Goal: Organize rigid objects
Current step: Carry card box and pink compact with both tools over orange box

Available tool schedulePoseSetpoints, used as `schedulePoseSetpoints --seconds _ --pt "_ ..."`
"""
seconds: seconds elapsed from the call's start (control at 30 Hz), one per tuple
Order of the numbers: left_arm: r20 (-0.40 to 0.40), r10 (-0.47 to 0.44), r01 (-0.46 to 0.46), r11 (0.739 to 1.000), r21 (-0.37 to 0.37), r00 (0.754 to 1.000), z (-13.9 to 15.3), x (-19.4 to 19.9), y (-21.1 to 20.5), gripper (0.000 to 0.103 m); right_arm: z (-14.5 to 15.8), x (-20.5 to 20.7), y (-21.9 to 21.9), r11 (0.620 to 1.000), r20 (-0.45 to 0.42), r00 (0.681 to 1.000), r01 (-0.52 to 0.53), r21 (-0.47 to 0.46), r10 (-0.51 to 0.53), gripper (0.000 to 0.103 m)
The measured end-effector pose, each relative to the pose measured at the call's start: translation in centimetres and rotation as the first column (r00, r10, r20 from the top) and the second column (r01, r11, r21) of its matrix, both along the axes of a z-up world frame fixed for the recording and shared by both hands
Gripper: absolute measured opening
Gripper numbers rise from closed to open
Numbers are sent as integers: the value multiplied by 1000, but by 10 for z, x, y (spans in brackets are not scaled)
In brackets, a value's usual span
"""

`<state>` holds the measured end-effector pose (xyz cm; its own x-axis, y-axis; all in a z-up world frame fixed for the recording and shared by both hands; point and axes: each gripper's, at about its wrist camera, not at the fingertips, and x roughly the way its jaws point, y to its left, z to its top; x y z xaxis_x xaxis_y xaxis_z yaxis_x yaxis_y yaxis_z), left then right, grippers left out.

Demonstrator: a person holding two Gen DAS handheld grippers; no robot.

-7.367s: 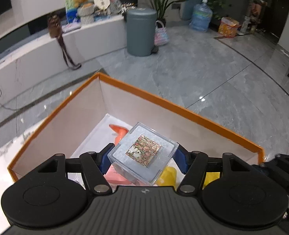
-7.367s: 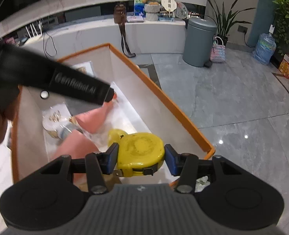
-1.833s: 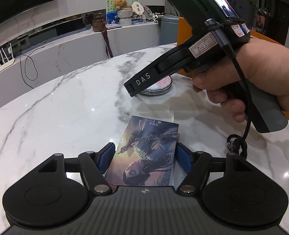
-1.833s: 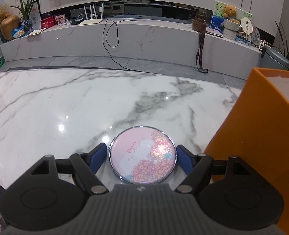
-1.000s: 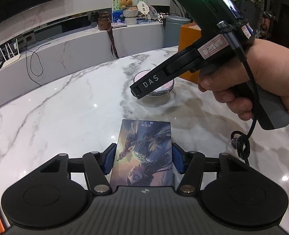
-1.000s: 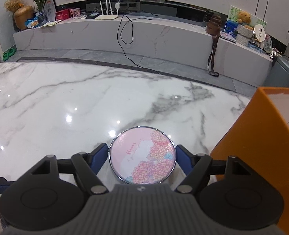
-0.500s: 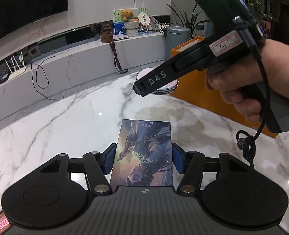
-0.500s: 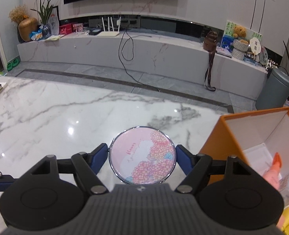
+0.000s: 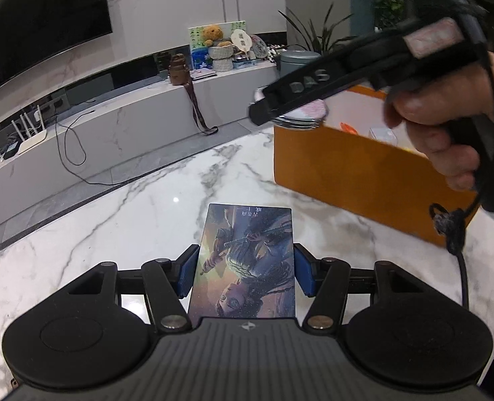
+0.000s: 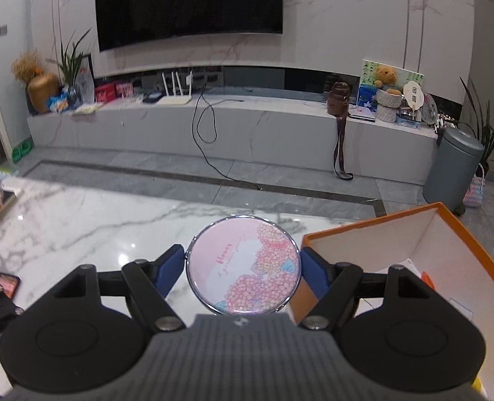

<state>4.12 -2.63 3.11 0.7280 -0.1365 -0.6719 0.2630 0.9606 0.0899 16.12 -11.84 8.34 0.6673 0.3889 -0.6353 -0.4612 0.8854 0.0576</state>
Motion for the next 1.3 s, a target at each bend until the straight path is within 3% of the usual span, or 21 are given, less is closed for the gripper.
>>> schedulePoseSetpoints --seconds 0.1,0.37,0.77,1.3 --pt "0 17 -17 1000 -23 1000 10 -2 -5 67 9 -5 -10 1000 10 1000 6 11 -6 74" --pt "21 -21 21 1000 21 1000 30 4 -41 67 26 -17 -55 999 58 997 50 6 -50 74" --pt "50 -124 118 988 99 991 51 26 -114 67 36 -10 -145 969 66 970 229 90 -236 74" --pt "19 -177 174 978 114 984 56 85 -191 67 16 13 -237 909 -10 918 394 138 -396 74"
